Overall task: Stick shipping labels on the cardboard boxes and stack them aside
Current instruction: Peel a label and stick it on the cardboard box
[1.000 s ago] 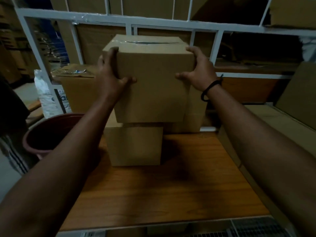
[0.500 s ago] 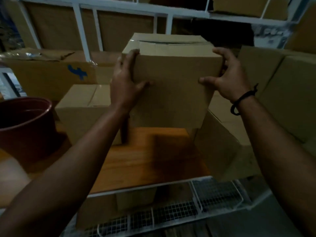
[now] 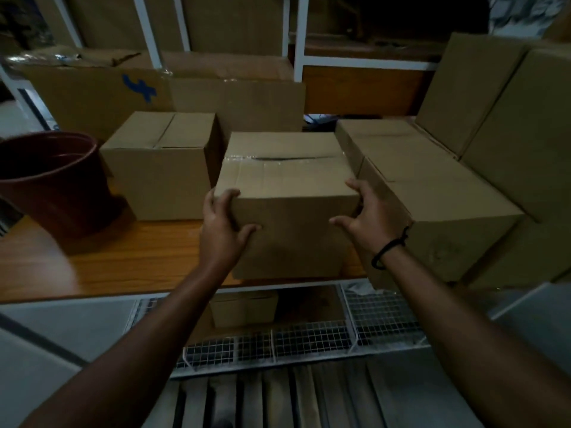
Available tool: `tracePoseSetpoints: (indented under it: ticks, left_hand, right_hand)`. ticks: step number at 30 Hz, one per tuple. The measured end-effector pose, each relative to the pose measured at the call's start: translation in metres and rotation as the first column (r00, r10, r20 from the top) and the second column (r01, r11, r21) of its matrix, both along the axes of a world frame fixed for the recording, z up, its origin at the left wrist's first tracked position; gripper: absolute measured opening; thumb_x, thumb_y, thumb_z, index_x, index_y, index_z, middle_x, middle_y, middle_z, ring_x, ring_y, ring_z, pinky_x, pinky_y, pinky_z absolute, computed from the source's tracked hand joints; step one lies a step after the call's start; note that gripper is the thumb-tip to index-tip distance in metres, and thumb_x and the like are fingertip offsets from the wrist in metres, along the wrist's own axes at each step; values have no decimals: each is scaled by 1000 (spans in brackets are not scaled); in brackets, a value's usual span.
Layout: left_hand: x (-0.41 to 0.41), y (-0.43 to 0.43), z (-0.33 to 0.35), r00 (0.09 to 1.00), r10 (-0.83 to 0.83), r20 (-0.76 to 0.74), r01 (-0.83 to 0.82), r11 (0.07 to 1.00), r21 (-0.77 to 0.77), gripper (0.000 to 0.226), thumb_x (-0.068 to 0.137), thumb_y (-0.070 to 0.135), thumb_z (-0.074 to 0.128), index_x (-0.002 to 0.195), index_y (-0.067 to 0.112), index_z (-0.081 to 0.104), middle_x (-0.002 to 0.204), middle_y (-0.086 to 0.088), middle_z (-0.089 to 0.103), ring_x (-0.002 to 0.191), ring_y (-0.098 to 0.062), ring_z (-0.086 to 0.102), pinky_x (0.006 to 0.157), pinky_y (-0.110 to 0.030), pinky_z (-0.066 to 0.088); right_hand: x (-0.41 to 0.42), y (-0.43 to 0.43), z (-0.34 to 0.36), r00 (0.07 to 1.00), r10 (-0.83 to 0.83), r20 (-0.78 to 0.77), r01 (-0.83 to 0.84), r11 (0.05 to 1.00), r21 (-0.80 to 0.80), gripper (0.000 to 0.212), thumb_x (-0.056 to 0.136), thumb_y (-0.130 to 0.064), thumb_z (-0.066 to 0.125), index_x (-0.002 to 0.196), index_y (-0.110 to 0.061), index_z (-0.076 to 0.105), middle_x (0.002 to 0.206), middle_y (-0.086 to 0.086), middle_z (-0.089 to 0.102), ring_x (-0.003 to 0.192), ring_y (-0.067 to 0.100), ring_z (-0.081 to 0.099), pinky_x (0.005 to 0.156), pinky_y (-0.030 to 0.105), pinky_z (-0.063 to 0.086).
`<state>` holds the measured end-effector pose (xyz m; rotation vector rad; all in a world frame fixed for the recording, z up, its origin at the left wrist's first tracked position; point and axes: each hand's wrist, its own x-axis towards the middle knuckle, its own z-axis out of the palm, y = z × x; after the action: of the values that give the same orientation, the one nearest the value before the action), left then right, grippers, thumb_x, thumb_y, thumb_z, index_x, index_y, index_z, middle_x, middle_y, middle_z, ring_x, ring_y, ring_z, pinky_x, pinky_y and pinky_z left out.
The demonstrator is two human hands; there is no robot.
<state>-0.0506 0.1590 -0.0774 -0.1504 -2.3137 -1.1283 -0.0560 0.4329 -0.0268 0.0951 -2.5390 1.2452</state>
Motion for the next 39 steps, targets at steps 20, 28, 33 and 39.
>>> tracePoseSetpoints:
  ticks: [20,28,33,39]
  left_hand:
    - [-17,-52,-50,991,-58,123,69,994,-85,65,78,64,68,132,44,38,154,-4,22,111,-27,54,59,-35,58]
    - [-65,-78,-29,961,-260,91,211,909,359,74,81,78,46,142,38,36,141,1,44,121,-14,52,91,-44,53]
    - [-93,-83,-20,829,-511,227,340,783,521,70,85,56,55,147,29,37,151,9,37,141,-19,36,96,-22,48]
    - [-97,-82,-30,805,-536,253,323,755,570,65,85,46,56,146,38,36,157,4,33,144,-19,30,116,-51,31]
  right_hand:
    - [-30,-20,-45,981,68,181,-82,994,71,72,75,-43,78,136,-22,46,137,-5,47,126,11,42,99,30,41]
    - [-73,-30,-8,949,120,291,-72,983,-169,58,88,-47,59,142,-35,42,146,-4,42,132,19,44,107,47,41]
    - [-92,-38,-9,892,140,430,-160,987,10,65,88,-44,65,146,-35,38,156,-4,31,143,19,28,114,44,27]
    - [-94,-35,-18,903,143,405,-151,988,-13,65,86,-46,66,145,-38,38,156,-4,32,143,18,27,115,46,24]
